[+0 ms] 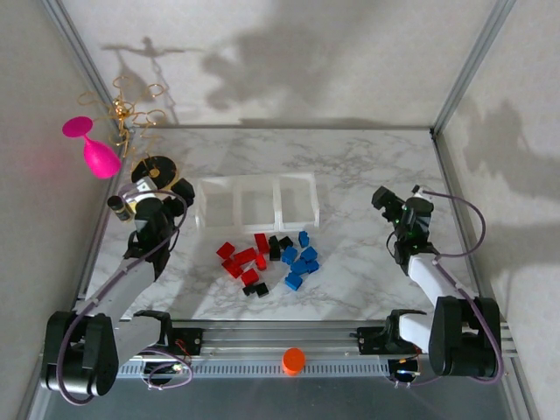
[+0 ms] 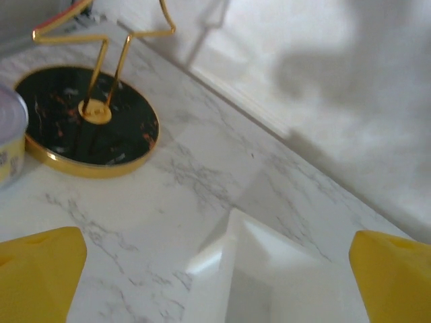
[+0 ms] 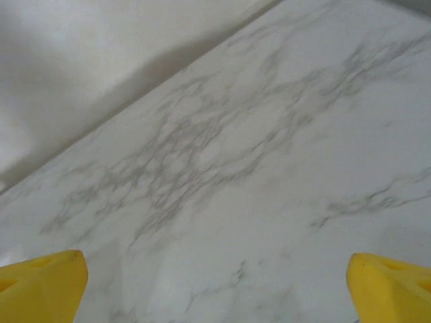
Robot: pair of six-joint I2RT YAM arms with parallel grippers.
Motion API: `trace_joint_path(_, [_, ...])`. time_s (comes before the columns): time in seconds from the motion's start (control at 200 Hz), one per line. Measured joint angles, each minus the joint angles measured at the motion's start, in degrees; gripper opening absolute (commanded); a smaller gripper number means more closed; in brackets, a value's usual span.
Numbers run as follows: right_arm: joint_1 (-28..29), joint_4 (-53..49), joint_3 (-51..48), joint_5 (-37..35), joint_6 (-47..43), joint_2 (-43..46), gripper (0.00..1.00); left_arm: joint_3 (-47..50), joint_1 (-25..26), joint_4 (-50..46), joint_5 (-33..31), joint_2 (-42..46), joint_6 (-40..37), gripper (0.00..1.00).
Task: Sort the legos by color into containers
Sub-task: Pick up the lego from the center of the table.
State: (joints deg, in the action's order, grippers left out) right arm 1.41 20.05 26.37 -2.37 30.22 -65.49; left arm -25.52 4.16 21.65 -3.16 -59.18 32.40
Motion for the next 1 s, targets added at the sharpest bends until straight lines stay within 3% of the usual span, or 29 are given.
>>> trace_joint_path(0.275, [9.33,-10.73,5.35,5.53,-0.87,-0.39,0.99,-2.54,7.93,-16.61,0.59,11.34,3.30,0.99])
trace_joint_path(0.491, [19.45,-17.03,5.92,7.17,-2.08,-0.39,0.99,-4.68,11.65,-30.25,0.92,13.18,6.10,0.99])
trace_joint_path(0.726, [31.71,-19.52,6.21,6.95,-1.07,-0.39,0.99,-5.70,21.35,-41.79,-0.28,8.50,10.34,0.99])
trace_joint_path(0.996, [43.28,-19.91,9.62,4.85,0.76,-2.71,0.99,-7.91,34.86,-46.14,-5.88,-3.08,14.53,0.99])
